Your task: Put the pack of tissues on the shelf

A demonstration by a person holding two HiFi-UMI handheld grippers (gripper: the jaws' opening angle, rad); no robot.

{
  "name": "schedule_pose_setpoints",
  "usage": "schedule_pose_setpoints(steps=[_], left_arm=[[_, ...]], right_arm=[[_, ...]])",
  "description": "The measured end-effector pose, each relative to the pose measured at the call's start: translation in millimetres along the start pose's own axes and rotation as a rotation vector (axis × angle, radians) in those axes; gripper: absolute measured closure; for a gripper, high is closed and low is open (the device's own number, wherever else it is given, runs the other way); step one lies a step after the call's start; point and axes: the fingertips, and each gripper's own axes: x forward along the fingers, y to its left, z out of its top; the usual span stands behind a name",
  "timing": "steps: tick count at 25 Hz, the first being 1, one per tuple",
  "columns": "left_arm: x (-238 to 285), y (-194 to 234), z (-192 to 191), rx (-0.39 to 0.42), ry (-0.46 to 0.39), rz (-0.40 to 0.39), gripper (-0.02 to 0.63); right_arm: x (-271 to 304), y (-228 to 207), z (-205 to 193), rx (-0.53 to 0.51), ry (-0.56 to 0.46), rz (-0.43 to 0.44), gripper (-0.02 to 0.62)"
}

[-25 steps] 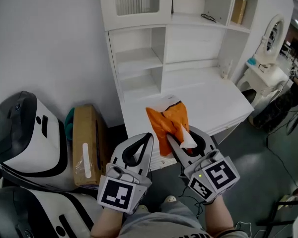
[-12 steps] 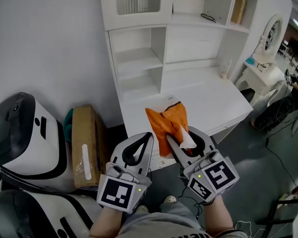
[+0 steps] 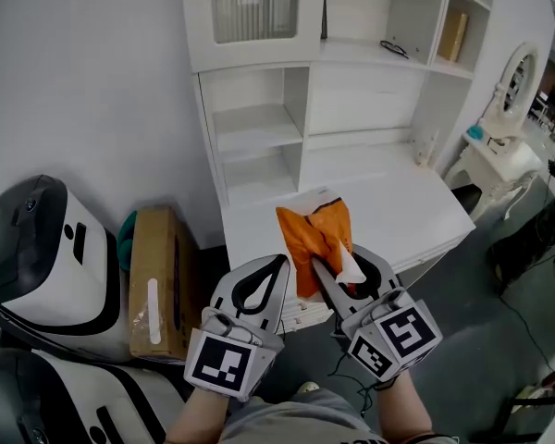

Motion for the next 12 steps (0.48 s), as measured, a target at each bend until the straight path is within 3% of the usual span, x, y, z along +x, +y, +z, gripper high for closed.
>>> schedule_pose_setpoints(steps=[5, 12], left_arm=[[49.8, -10.6, 18.0, 0.0, 0.009, 0.027, 0.58], [70.4, -22.3, 10.0, -0.001, -0.008, 0.051, 0.58]], right_arm=[[2.7, -47.0, 15.6, -0.013, 0.026, 0.028, 0.426], [3.2, -66.7, 1.9, -0.006, 0.043, 0.076, 0.426]])
